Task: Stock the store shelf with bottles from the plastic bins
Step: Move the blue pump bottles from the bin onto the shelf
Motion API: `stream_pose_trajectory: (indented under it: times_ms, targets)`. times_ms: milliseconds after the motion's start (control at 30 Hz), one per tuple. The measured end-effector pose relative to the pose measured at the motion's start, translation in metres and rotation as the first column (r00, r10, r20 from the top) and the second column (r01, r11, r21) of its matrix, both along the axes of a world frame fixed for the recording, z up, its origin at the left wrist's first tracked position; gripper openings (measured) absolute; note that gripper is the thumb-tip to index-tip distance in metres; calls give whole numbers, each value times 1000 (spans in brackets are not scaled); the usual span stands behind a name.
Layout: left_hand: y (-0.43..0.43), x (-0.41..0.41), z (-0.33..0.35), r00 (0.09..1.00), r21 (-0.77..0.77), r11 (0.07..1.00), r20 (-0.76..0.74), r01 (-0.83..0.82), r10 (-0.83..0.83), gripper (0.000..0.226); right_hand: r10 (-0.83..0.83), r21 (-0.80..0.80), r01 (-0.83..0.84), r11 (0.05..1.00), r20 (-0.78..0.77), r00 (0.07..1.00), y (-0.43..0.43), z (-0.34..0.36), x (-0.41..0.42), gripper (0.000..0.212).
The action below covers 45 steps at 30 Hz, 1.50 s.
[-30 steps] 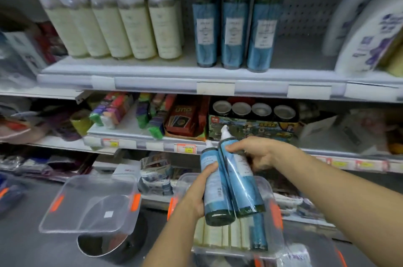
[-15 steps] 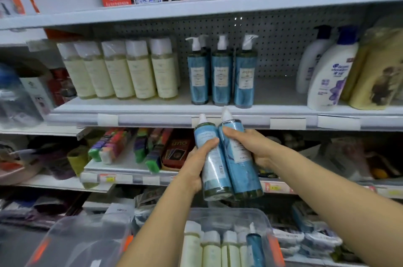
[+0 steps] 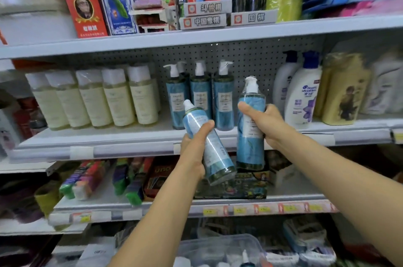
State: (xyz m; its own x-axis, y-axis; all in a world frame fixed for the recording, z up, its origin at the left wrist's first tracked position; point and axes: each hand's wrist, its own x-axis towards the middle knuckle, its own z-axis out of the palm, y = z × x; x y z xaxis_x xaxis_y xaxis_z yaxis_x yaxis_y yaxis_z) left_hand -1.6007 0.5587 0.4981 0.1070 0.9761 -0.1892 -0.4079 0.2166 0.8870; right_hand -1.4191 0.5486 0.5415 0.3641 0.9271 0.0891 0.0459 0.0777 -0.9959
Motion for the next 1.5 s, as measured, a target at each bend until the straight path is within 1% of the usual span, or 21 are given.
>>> stream_pose_trajectory:
  times_ms: [33, 100, 167, 200, 267, 333, 433, 467, 567, 600, 667, 700, 767, 833, 867, 967, 1100, 1200, 1367, 1500]
  targets:
    - [2, 4, 3, 1000, 14, 1000, -7, -13, 13, 77, -19, 23, 19, 1000, 11, 1000, 5, 7, 6, 103]
    - [7, 11, 8, 999, 29, 998, -8, -48, 48, 63, -38, 68, 36, 997, 26, 999, 14, 22, 16, 99]
    - [10, 17, 13, 997, 19, 997, 4, -72, 72, 52, -41, 114, 40, 993, 9, 999, 26, 32, 27, 81]
    - [12, 20, 14, 997, 13, 997, 5, -82, 82, 50, -51, 133, 50, 990, 1, 999, 33, 36, 31, 72]
    - [15, 26, 15, 995, 17, 994, 1, -104, 104, 55, -55, 173, 52, 983, 10, 998, 48, 42, 40, 65]
    - [18, 31, 16, 993, 20, 993, 3, -115, 115, 60, -34, 186, 26, 982, 40, 999, 64, 43, 46, 71]
    - [23, 37, 17, 988, 30, 988, 18, -151, 150, 56, -21, 132, 6, 991, 113, 993, 92, 36, 57, 92]
    - [24, 39, 17, 987, 31, 986, 20, -163, 162, 55, -4, 112, -10, 994, 123, 992, 100, 32, 58, 90]
    - [27, 44, 16, 981, 34, 980, 13, -196, 196, 49, 8, 82, -20, 996, 143, 990, 108, 26, 58, 51]
    - [29, 45, 16, 979, 33, 979, 14, -203, 203, 49, -5, 81, -7, 997, 150, 989, 113, 22, 61, 50]
    - [32, 48, 15, 975, 30, 975, 11, -221, 221, 50, -15, 63, 4, 998, 175, 984, 115, 19, 67, 59]
    - [34, 49, 15, 973, 29, 973, 9, -231, 230, 50, -4, 37, -4, 999, 220, 976, 117, 14, 70, 63]
    - [37, 53, 13, 968, 26, 968, 9, -251, 251, 49, 57, -60, -40, 997, 308, 950, 120, -3, 74, 62]
    - [41, 57, 12, 964, 20, 964, 17, -265, 265, 52, 87, -149, -35, 988, 356, 931, 120, -20, 74, 61]
    - [42, 59, 11, 963, 19, 963, 15, -270, 269, 54, 91, -165, -30, 986, 374, 923, 121, -26, 74, 63]
    - [45, 65, 9, 959, 28, 959, -4, -283, 284, 59, 87, -162, -24, 986, 396, 914, 132, -34, 75, 73]
    - [49, 70, 3, 956, 36, 956, -3, -293, 293, 60, 77, -153, -24, 988, 350, 934, 156, -35, 77, 80]
    - [50, 71, 1, 957, 36, 957, 11, -289, 289, 59, 49, -152, 10, 988, 386, 921, 178, -39, 82, 92]
    - [47, 71, 2, 956, 31, 955, 6, -295, 294, 57, 16, -147, 62, 987, 478, 878, 203, -46, 88, 88]
    - [43, 69, 4, 955, 31, 954, 2, -297, 297, 58, 43, -174, 48, 983, 486, 873, 207, -41, 88, 91]
